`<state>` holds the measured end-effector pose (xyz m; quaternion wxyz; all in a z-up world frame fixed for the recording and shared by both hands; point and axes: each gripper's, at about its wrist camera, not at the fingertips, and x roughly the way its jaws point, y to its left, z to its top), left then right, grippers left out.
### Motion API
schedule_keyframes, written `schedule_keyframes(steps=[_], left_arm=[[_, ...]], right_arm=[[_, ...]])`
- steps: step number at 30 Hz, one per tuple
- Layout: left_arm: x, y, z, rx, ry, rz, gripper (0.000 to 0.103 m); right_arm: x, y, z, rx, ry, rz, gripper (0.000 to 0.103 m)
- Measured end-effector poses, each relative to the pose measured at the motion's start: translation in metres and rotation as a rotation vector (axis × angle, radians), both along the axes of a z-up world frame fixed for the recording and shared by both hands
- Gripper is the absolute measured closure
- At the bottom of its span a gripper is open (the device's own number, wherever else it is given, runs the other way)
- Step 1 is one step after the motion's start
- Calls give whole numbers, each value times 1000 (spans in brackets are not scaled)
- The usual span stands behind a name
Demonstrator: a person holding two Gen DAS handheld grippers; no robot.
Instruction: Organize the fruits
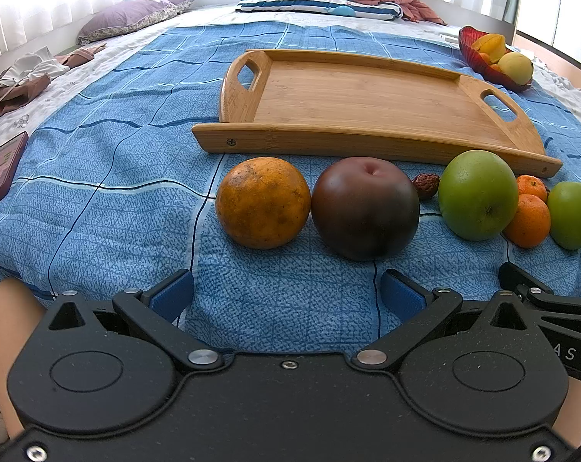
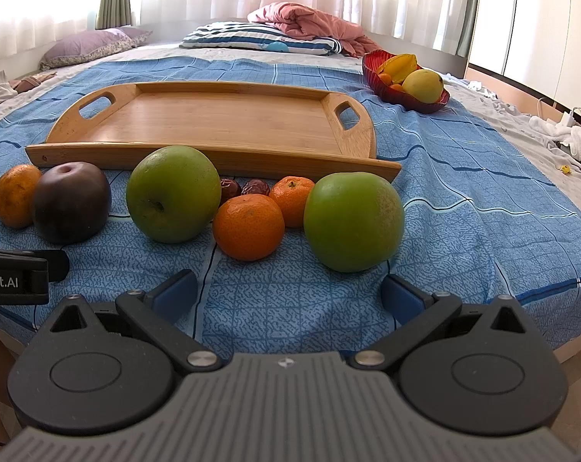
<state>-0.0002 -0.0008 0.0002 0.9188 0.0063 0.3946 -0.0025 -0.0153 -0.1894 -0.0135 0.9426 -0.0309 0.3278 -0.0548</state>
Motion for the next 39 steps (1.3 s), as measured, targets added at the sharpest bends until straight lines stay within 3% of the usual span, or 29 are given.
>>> schedule_keyframes(steps=[29,39], left_arm=[[0,-3,7,9,-1,9,0],[-8,-5,1,15,-53,24,0]], right_arm=[[-2,-2,1,19,-33,-9,0],[-1,-11,1,37,-30,41,0]])
